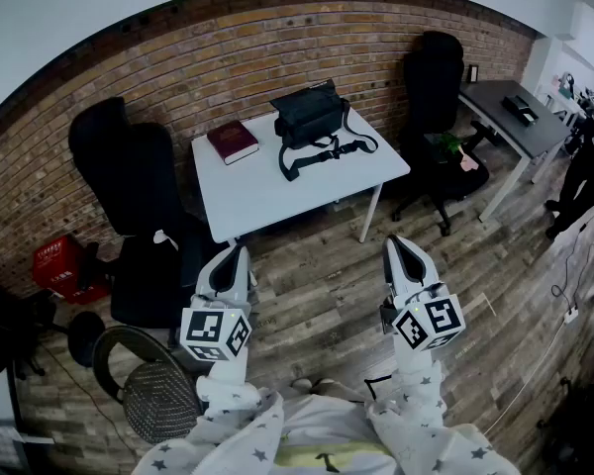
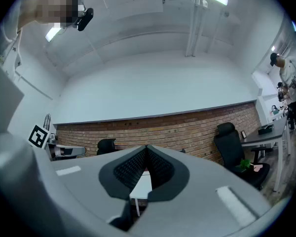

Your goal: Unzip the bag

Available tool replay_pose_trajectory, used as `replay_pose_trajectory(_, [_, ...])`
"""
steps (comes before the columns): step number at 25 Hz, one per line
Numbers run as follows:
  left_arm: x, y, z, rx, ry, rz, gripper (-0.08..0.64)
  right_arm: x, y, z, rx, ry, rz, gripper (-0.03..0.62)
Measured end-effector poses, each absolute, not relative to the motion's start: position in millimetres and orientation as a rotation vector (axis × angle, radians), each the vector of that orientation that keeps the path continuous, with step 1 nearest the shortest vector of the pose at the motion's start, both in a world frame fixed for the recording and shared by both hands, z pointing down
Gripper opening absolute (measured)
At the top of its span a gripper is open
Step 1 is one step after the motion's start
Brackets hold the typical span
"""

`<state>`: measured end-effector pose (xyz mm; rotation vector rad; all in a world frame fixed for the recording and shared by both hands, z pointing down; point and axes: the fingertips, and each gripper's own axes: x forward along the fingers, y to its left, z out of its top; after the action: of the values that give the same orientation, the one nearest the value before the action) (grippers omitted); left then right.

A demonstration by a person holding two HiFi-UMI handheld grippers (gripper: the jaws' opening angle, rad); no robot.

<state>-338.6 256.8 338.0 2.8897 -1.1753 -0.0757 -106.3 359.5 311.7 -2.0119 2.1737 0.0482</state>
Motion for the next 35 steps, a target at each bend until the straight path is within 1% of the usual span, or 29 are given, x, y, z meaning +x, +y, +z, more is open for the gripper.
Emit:
replay_pose_trajectory(14, [-317.6,266.3,341.7,2.896,-1.179,-0.028,0.002,-85.8,364.1,316.1,-1.991,2.152,0.024,0.000])
replay_pose_trajectory(23, [-301.6,281.0,360.6,2.867,-1.182,0.020,0.002,-78.9,361.4,323.7,-1.939,2.211,0.018,0.000])
replay_pose_trajectory(29, [-293.3,265.8,365.1,2.853,-1.208,0.033,0.002,-67.8,346.4,331.0,-1.931,2.217,-0.016,0.000])
replay_pose_trajectory(35, [-276.9,232.5,377.2,2.838,-1.203,0.053,0.002,-54.5,309.1,343.3,-1.926,2.231,-0.059,0.000])
